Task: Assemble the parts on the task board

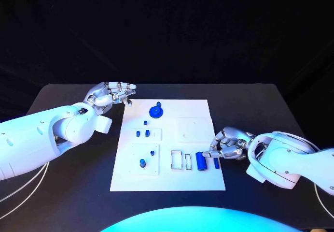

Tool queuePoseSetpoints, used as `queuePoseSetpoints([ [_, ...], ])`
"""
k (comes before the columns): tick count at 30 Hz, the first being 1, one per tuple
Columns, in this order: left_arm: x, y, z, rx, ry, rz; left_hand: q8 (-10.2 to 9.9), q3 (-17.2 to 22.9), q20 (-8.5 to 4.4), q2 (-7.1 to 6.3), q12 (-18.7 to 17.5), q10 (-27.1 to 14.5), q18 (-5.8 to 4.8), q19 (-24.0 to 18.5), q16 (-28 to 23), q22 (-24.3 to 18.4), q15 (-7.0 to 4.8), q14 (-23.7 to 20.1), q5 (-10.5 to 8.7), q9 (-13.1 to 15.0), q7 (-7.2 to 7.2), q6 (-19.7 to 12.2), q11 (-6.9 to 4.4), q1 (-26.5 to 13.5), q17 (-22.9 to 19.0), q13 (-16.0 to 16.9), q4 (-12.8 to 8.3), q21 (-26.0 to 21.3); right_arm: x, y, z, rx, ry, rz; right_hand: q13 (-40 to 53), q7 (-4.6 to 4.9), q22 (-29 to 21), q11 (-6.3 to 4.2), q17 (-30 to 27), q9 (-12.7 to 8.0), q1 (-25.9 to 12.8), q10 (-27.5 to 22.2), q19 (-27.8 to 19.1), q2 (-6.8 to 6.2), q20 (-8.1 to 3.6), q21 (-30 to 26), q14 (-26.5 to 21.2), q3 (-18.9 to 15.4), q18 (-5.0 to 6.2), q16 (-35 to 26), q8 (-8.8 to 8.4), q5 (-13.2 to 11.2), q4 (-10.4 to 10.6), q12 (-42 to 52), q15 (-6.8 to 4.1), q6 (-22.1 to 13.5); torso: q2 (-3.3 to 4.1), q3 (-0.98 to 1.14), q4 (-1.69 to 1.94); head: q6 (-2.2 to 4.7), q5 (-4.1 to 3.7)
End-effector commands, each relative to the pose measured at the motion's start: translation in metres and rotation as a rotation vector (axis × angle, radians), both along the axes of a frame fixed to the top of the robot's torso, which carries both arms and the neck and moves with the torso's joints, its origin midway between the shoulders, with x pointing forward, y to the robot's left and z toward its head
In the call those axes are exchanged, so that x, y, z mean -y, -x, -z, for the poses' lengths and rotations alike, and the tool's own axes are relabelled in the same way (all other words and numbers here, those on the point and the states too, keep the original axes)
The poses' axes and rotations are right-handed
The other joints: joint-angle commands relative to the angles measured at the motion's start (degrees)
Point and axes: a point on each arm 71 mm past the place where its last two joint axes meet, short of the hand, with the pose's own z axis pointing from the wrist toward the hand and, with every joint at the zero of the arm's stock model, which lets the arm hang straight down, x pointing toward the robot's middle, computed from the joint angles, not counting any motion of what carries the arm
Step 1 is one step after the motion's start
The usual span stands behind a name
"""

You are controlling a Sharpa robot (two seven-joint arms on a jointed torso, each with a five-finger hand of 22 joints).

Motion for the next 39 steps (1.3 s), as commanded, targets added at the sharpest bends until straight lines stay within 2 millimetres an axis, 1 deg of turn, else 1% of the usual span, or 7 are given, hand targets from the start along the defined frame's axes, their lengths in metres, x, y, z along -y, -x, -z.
queuePoseSetpoints([
  [1, 0.002, 0.001, -0.001, 0.006, 0.018, 0.015, 0.0, -0.1, 0.1, 0.04, -0.1, -0.3, 0.79, -0.5, -0.2, -0.1, 0.06, -0.5, -0.3, -0.1, 0.19, -0.2, 0.21, -0.5, -0.1, -0.1, 0.2, -0.2, -0.004, 0.002, 0.004, -0.025, 0.042, -0.034, 1.0, -0.25, 6.1, -0.14, 8.0, 0.1, -0.8, 0.4, 0.5, 0.03, 0.09, 0.2, 4.6, -0.6, -0.52, 0.3, 0.55, 0.0, 0.0, 0.3, -0.41, 0.4, 0.04, 0.02, 0.03, -0.04, 0.03],
  [19, 0.0, 0.001, -0.001, 0.003, 0.015, 0.013, 0.0, -0.1, 0.1, 0.04, -0.1, -0.3, 0.79, -0.5, -0.2, -0.1, 0.06, -0.5, -0.3, -0.1, 0.19, -0.2, 0.21, -0.5, -0.1, -0.1, 0.2, -0.2, -0.017, 0.002, 0.024, -0.084, 0.084, -0.084, 1.7, -0.75, 6.3, -0.57, 8.3, 0.7, -2.4, 0.7, 0.6, 0.61, -0.21, 0.4, 4.7, -3.4, -0.57, 0.4, 2.13, 0.1, 0.1, 0.4, -0.77, 1.2, 0.04, 0.0, 0.02, -0.31, 0.26],
  [23, -0.001, 0.001, -0.001, 0.002, 0.015, 0.013, 0.0, -0.1, 0.1, 0.04, -0.1, -0.3, 0.79, -0.5, -0.2, -0.1, 0.06, -0.5, -0.3, -0.1, 0.19, -0.2, 0.21, -0.5, -0.1, -0.1, 0.2, -0.2, -0.021, 0.0, 0.029, -0.103, 0.102, -0.092, 1.9, -0.79, 6.3, -0.61, 8.2, 0.9, -3.3, 0.8, 0.5, 0.25, -0.28, 0.1, 4.7, -4.6, -0.52, 0.4, 2.5, 0.2, 0.1, 0.4, -0.82, 1.0, 0.01, 0.01, 0.02, -0.09, 0.69],
  [26, -0.001, 0.001, 0.0, 0.001, 0.015, 0.014, 0.0, -0.1, 0.1, 0.04, -0.1, -0.3, 0.79, -0.5, -0.2, -0.1, 0.06, -0.5, -0.3, -0.1, 0.19, -0.2, 0.21, -0.5, -0.1, -0.1, 0.2, -0.2, -0.023, -0.001, 0.033, -0.113, 0.11, -0.095, 2.4, -0.87, 6.3, -0.67, 8.3, 1.0, -3.4, 1.1, 0.4, 0.52, -0.3, 0.0, 4.7, -4.7, -0.5, 0.4, 2.78, 0.3, 0.0, 0.6, -0.85, 1.1, 0.02, 0.01, 0.09, -0.16, 0.68],
  [29, -0.001, 0.001, 0.0, 0.0, 0.014, 0.015, 0.0, -0.1, 0.1, 0.04, -0.1, -0.3, 0.79, -0.5, -0.2, -0.1, 0.06, -0.5, -0.3, -0.1, 0.19, -0.2, 0.21, -0.5, -0.1, -0.1, 0.2, -0.2, -0.025, -0.001, 0.035, -0.109, 0.104, -0.086, 2.7, -1.01, 6.3, -0.79, 8.4, 1.2, -2.5, 1.3, 0.5, 0.94, -0.37, 0.0, 4.7, -4.6, -0.51, 0.4, 3.16, 0.3, -0.1, 0.8, -0.95, 1.2, 0.01, -0.03, 0.01, -0.1, 0.68],
  [34, -0.001, 0.001, 0.0, -0.002, 0.014, 0.016, 0.1, -0.1, 0.12, 0.1, -0.1, -0.3, 0.8, -0.5, -0.2, -0.2, 0.07, -0.5, -0.28, -0.1, 0.18, -0.1, 0.2, -0.5, -0.1, -0.1, 0.3, -0.3, -0.027, -0.002, 0.035, -0.097, 0.087, -0.067, 3.9, -1.33, 6.8, -1.1, 9.1, 1.7, 1.9, 2.0, 0.8, 0.6, -0.64, 0.7, 4.8, -4.4, -0.67, 0.6, 4.09, 0.1, -0.2, 1.4, -1.23, 1.3, -0.05, -0.02, 0.03, -0.01, 0.77],
  [39, -0.001, 0.001, 0.0, -0.003, 0.014, 0.017, 0.1, -0.1, 0.12, 0.1, -0.1, -0.3, 0.8, -0.5, -0.2, -0.2, 0.07, -0.5, -0.28, -0.1, 0.18, -0.1, 0.2, -0.5, -0.1, -0.1, 0.3, -0.3, -0.028, -0.001, 0.034, -0.099, 0.049, -0.038, 4.4, -1.46, 6.9, -1.24, 9.2, 1.8, 3.9, 2.4, 0.9, 1.56, -0.77, 0.7, 4.9, -3.4, -0.69, 0.6, 4.34, 0.2, -0.2, 1.6, -1.35, 1.3, -0.01, -0.01, -0.01, 0.09, 0.94],
])
